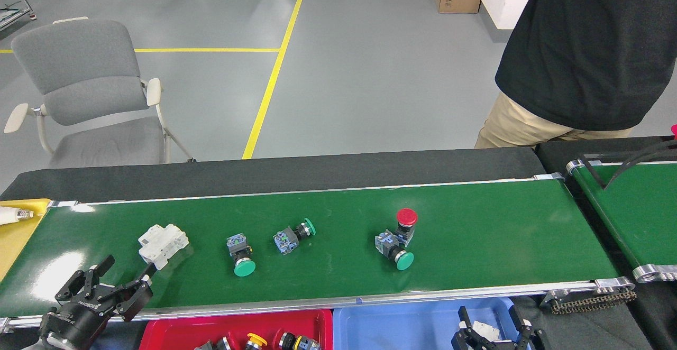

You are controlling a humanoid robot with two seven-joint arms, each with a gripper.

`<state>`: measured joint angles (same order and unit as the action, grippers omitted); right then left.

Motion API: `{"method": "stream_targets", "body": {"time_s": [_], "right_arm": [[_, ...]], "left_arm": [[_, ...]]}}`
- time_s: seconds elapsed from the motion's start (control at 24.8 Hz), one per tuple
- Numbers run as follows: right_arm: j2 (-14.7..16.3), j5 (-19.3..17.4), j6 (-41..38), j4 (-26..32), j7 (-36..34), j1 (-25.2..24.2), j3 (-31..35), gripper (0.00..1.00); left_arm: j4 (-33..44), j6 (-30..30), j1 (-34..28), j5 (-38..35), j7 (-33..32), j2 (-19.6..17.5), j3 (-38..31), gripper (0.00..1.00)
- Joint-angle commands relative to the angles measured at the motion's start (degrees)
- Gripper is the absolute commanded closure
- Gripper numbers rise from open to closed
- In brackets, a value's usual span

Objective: Pick switch part from conveyor to tray

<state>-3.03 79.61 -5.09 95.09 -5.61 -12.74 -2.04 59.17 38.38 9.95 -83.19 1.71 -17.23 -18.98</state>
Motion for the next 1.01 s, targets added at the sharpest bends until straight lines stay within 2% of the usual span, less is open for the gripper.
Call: {"method": "stream_targets", "body": {"time_s": [0.0, 0.16, 0.32, 0.4, 0.48, 0.57, 0.65, 0.69, 0.77, 0.97], "right_arm": [[-0.13, 0.72, 0.17, 1.06, 3.06, 3.07, -4.47, 0.0], [-1.89, 3.62, 3.77, -0.26, 12.99, 10.1, -13.34, 0.0], [-3.82, 5.47, 10.54, -6.15, 15.01, 15.55, -22.31, 0.0], [-4.08, 5.55, 13.7, -9.4, 15.1, 18.1, -25.3, 0.0], [-4.17, 5.55, 14.58, -11.34, 15.1, 19.33, -25.91, 0.0], [-5.23, 5.55, 14.84, -13.27, 15.01, 20.65, -25.83, 0.0], [-5.84, 5.55, 14.93, -15.73, 15.01, 22.32, -25.91, 0.0], [-5.84, 5.55, 15.02, -17.14, 15.01, 23.2, -26.09, 0.0], [-5.93, 5.47, 15.46, -19.33, 14.92, 24.43, -26.18, 0.0], [-5.93, 4.76, 20.29, -24.61, 14.31, 28.12, -27.23, 0.0]], "left_arm": [[-0.19, -0.67, 0.95, -0.3, 0.66, -0.7, 0.7, 0.0], [-3.36, -4.97, 3.14, -0.39, 0.75, -0.53, 2.54, 0.0], [-9.77, -16.67, 8.86, -0.48, 5.85, -0.79, 8.08, 0.02], [-13.29, -23.69, 11.32, -0.48, 10.06, -1.32, 13.79, 0.09], [-15.05, -26.25, 12.2, -0.48, 12.7, -2.46, 17.75, 0.22], [-15.75, -26.25, 12.29, -0.39, 15.42, -2.64, 20.47, 0.43], [-15.75, -25.46, 11.94, -0.22, 17.45, -2.72, 21.79, 0.69], [-15.75, -23.87, 11.94, 0.22, 17.89, -2.64, 21.88, 0.78], [-15.22, -19.57, 11.94, 0.49, 18.06, -2.28, 21.53, 0.87], [-9.51, -9.99, 11.85, 0.05, 18.15, -1.58, 22.14, 0.9]]}}
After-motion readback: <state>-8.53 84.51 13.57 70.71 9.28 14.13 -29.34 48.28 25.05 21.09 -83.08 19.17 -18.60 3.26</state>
